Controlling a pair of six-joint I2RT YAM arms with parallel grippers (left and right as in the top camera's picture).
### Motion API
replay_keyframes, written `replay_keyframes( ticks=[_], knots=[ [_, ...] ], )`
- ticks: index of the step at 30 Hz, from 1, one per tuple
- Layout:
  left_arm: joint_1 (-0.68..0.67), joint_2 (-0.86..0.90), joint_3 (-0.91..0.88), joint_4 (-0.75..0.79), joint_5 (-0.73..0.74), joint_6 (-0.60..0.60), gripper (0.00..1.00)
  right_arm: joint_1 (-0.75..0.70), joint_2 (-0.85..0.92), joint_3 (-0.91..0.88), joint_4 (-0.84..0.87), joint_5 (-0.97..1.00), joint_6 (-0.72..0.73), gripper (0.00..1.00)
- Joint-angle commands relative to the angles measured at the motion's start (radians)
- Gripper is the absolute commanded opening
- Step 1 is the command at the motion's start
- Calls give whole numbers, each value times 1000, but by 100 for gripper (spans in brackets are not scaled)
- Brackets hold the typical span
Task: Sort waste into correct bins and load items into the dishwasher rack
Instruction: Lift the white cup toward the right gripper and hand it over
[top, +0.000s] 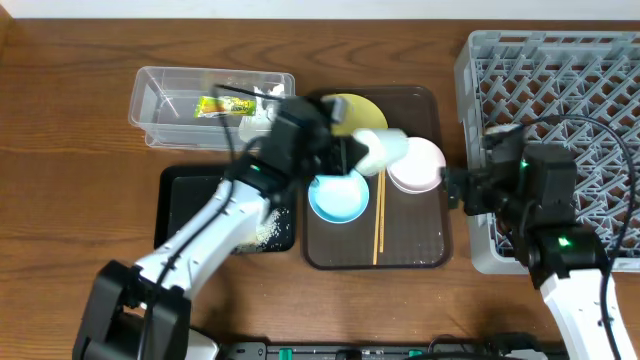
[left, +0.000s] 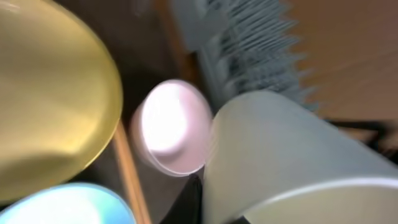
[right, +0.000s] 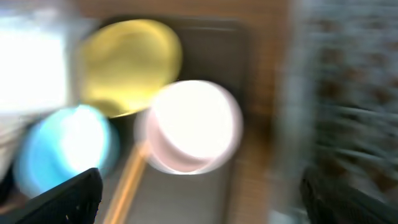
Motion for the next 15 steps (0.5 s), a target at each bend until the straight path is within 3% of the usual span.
replay_keyframes(
  ticks=[1, 8, 15],
  knots=[
    [62, 34, 15, 72, 330, -165, 6, 14, 72, 20, 17, -423, -88, 97],
    [79, 71, 15, 114, 612, -229, 6, 14, 230, 20, 176, -772, -148, 97],
    [80, 72, 14, 114, 655, -238, 6, 14, 266, 20, 422, -1003, -148, 96]
  ],
)
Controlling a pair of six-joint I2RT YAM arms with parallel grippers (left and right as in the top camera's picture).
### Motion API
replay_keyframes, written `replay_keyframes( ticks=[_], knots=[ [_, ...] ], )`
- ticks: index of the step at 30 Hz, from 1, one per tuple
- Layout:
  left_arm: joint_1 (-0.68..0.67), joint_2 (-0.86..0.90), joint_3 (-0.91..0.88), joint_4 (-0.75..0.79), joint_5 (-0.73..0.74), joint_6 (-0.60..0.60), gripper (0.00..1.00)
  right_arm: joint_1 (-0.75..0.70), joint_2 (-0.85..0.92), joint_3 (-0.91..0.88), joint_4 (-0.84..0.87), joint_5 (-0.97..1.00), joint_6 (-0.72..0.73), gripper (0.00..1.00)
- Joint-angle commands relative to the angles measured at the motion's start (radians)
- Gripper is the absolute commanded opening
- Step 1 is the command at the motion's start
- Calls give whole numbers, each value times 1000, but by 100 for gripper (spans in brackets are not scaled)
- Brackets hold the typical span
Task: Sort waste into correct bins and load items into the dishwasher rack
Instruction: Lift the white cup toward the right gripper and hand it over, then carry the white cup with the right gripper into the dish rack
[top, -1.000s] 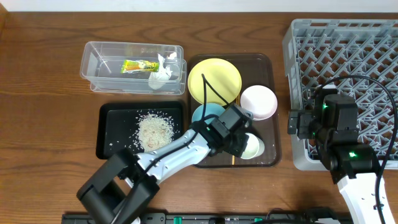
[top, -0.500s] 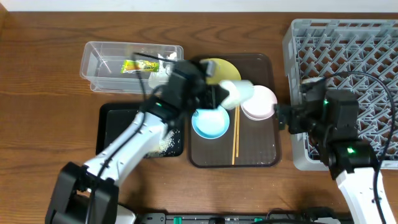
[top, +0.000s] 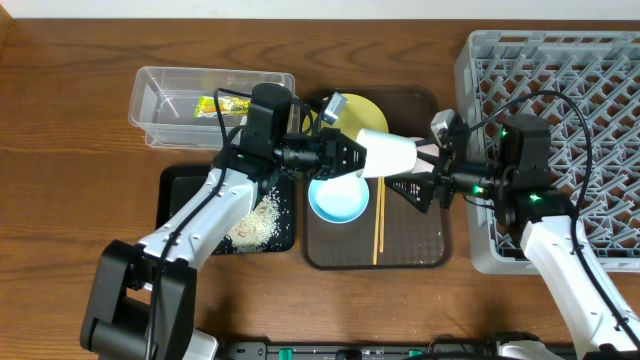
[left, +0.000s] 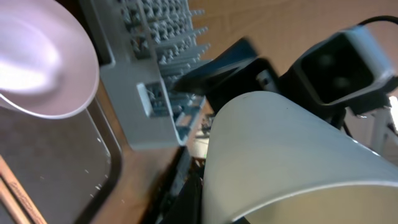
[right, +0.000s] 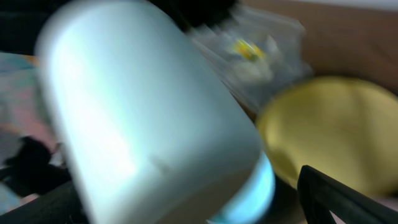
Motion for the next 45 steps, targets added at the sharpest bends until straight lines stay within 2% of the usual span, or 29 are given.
replay_keyframes(
  ticks=[1, 5, 8, 14, 17, 23, 28, 30, 32, 33, 37, 40, 45],
  knots=[
    [0, 7, 14, 0, 83, -19, 6, 14, -3, 17, 59, -190, -15, 95],
    [-1, 7, 14, 1, 110, -23, 6, 14, -3, 17, 114, -233, -16, 93],
    [0, 7, 14, 2, 118, -49, 6, 14, -3, 17, 140, -278, -16, 85],
    [0, 7, 14, 12, 132, -78, 6, 14, -3, 17, 142, -301, -16, 83],
    [0, 7, 14, 13, 133, -100, 6, 14, -3, 17, 142, -301, -16, 74],
    [0, 7, 14, 12, 155, -114, 6, 14, -3, 17, 142, -301, -33, 65],
    [0, 7, 14, 13, 153, -114, 6, 14, -3, 17, 142, -295, -34, 52],
    [0, 7, 14, 12, 132, -94, 14, 14, -3, 17, 141, -278, -34, 47],
    [0, 7, 14, 10, 85, -18, 29, 14, -3, 17, 137, -235, -34, 46],
    [0, 7, 14, 0, 54, 14, 31, 14, -3, 17, 131, -206, -34, 46],
    [5, 7, 14, -128, -189, 140, 34, 14, -3, 17, 63, -7, -29, 48],
    [17, 6, 14, -254, -382, 246, 34, 13, -3, 17, 9, 154, -28, 45],
    [75, -36, 14, -370, -505, 370, 37, 0, -25, 34, -124, 439, -14, 40]
  ],
)
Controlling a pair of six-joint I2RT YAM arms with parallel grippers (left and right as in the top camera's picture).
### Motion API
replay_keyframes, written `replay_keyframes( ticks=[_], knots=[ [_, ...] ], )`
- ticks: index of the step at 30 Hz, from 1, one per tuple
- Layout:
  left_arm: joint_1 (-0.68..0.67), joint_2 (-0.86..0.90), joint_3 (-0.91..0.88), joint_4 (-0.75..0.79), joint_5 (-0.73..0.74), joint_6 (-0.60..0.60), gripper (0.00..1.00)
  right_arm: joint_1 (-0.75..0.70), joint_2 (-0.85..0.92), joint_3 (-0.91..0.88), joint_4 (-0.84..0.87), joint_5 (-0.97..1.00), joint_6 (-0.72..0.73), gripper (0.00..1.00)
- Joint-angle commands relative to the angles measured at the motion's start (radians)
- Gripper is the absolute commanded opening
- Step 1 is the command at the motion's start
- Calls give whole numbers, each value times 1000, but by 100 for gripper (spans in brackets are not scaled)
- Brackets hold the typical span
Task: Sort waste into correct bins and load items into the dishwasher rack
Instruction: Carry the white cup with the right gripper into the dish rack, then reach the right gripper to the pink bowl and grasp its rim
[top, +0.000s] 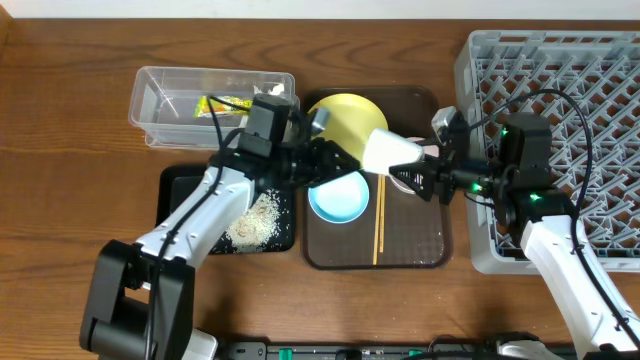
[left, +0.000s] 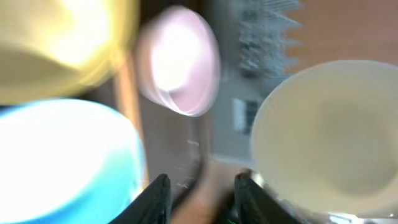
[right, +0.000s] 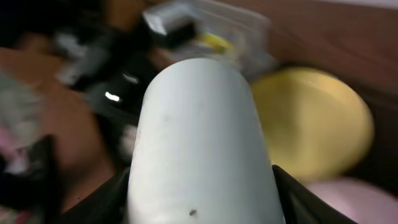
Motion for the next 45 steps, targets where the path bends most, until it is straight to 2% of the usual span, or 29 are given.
replay_keyframes(
  ticks=[1, 4, 6, 8, 14, 16, 19, 26, 36, 38, 40, 41, 42, 43, 45],
  knots=[
    [53, -58, 10, -54, -182, 154, 37, -8, -32, 44, -82, 264, 5, 36],
    [95, -122, 10, -132, -267, 196, 38, -41, -60, 116, -223, 389, 37, 21],
    [120, -172, 10, -198, -333, 227, 38, -68, -75, 182, -328, 479, 46, 8],
    [138, -224, 10, -264, -402, 259, 38, -101, -79, 254, -431, 583, 67, 1],
    [147, -320, 10, -375, -628, 264, 39, -211, -79, 344, -602, 835, 159, 1],
    [147, -330, 10, -392, -683, 264, 42, -257, -72, 344, -645, 920, 185, 1],
    [147, -332, 10, -398, -696, 264, 44, -332, -48, 344, -711, 1007, 237, 1],
    [147, -331, 10, -401, -696, 263, 44, -479, 25, 344, -763, 1011, 270, 1],
    [147, -331, 10, -401, -696, 260, 45, -512, 165, 343, -807, 1011, 288, 2],
    [147, -331, 10, -403, -697, 260, 45, -512, 199, 343, -805, 1009, 288, 9],
    [147, -331, 10, -404, -696, 260, 45, -512, 220, 344, -797, 1003, 288, 28],
    [147, -331, 10, -405, -696, 260, 45, -512, 222, 344, -791, 995, 288, 42],
    [147, -331, 10, -404, -696, 260, 45, -512, 222, 344, -785, 986, 288, 66],
    [147, -331, 10, -404, -696, 260, 45, -512, 219, 346, -781, 974, 288, 75],
    [147, -331, 10, -405, -696, 260, 45, -512, 205, 358, -780, 938, 288, 80]
  ],
)
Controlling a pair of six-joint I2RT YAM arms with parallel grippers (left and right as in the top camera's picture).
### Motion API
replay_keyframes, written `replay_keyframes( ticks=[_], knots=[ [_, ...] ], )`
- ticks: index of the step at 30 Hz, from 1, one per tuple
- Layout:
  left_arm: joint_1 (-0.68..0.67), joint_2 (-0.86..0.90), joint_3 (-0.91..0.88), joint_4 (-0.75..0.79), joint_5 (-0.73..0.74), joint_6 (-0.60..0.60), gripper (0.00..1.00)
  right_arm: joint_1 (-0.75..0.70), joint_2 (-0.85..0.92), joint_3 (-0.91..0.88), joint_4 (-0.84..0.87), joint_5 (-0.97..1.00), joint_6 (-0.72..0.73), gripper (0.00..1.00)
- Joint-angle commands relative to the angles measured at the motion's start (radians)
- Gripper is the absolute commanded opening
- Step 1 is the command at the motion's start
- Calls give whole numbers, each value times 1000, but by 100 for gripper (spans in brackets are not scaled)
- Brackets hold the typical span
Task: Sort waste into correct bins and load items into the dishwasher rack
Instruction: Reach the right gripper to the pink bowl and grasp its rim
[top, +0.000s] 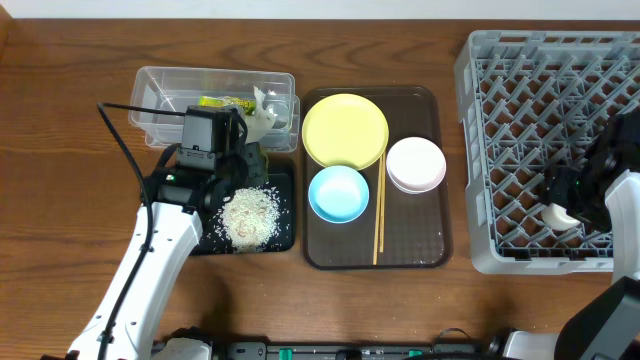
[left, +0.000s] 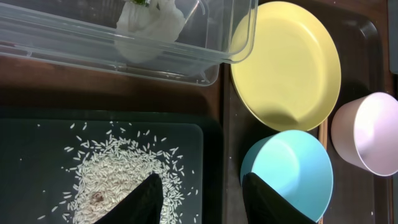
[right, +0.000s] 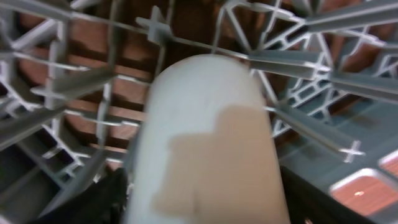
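My right gripper (top: 565, 200) is shut on a white cup (top: 556, 214) at the front right of the grey dishwasher rack (top: 540, 60). In the right wrist view the cup (right: 205, 137) fills the middle, pointing down into the rack's grid (right: 298, 68); whether it rests there I cannot tell. My left gripper (left: 202, 196) is open and empty, over the edge between the black rice tray (left: 37, 124) and the brown tray (top: 420, 250). On the brown tray are a yellow plate (top: 345, 130), a blue bowl (top: 338, 193), a pink bowl (top: 416, 165) and chopsticks (top: 379, 215).
A clear bin (top: 160, 100) holding wrappers and crumpled paper stands at the back left, just beyond my left gripper. Loose rice (top: 250, 215) lies heaped on the black tray. The rack's upright tines surround the cup.
The right gripper, shut on the cup over the brown tray, now holds it at the rack's front right. The left arm has drawn back from the tray's middle to the black tray.
First my left gripper held the white cup above the brown tray. Then it held it out toward the open right gripper. Then the right gripper was shut on the cup and the left was open. Now the cup is at the rack.
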Motion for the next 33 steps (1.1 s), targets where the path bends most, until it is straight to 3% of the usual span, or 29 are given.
replay_keyframes(
  ticks=[1, 4, 8, 13, 24, 33],
  knots=[
    [5, -6, 9, -4, -10, 8, 45, -19, -31, 36, 3, -69, 8, 80],
    [5, -6, 9, -9, -10, 8, 45, -18, -63, 77, 2, -143, -11, 80],
    [5, -6, 9, -19, -10, 9, 50, -3, -110, 131, 27, -352, -64, 69],
    [5, -6, 9, -20, -10, 8, 50, 103, -127, 129, 86, -532, -107, 64],
    [5, -5, 9, -23, -10, 8, 51, 494, 21, 116, 224, -255, -149, 60],
    [5, -5, 9, -24, -10, 9, 51, 612, 223, 116, 314, -34, -25, 53]
  ],
)
